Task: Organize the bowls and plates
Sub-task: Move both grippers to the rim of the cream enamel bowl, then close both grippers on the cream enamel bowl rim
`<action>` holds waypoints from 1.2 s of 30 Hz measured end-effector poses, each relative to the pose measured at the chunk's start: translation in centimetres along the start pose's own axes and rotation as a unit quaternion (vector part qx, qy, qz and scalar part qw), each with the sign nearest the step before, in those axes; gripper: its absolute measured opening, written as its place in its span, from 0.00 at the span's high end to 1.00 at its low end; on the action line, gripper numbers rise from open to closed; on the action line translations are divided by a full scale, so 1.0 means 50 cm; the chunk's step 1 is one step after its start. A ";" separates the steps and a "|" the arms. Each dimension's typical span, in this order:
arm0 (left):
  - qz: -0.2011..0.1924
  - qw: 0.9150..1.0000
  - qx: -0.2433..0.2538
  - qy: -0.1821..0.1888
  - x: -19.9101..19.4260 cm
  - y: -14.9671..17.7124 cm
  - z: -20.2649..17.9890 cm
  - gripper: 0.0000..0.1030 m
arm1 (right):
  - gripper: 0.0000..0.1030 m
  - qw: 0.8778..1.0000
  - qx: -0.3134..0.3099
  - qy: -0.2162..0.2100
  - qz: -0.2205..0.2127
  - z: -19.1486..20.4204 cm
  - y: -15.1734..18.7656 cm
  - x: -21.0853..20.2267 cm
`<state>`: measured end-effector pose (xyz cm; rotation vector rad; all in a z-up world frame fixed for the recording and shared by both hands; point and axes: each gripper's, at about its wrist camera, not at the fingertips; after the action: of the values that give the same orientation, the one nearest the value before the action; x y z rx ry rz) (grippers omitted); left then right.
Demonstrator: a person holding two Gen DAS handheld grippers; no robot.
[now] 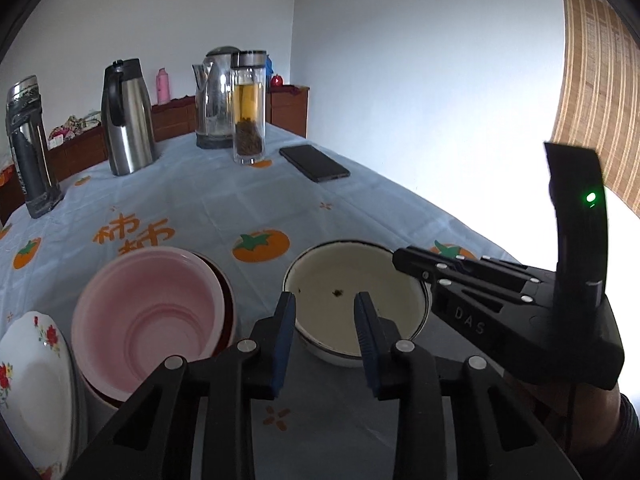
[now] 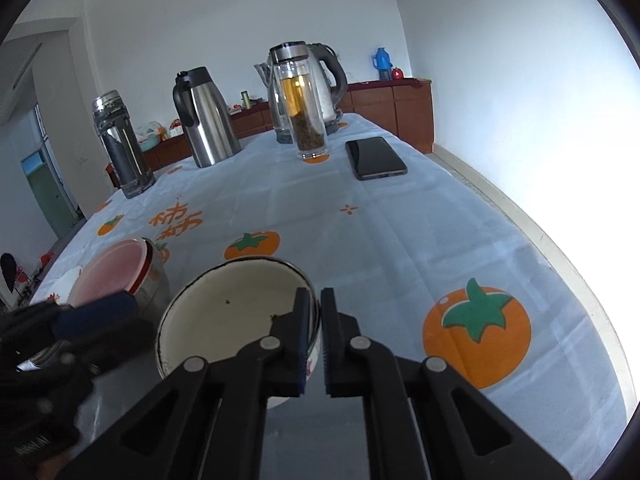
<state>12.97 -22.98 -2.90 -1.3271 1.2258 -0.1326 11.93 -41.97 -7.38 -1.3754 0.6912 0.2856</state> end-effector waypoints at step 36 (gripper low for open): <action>0.024 0.997 -0.055 -0.055 0.036 0.015 -0.001 0.79 | 0.91 0.999 0.017 -0.021 0.023 -0.016 -0.003 0.023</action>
<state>13.30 -23.97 -4.54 -1.3803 1.1848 0.0428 12.70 -43.01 -7.98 -1.3193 0.6911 0.3374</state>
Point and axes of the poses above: each gripper's, at about its wrist camera, not at the fingertips, and x roughly the way its jaws point, z to its left, y to its underside, and after that the axes turned 14 degrees about y, right-handed
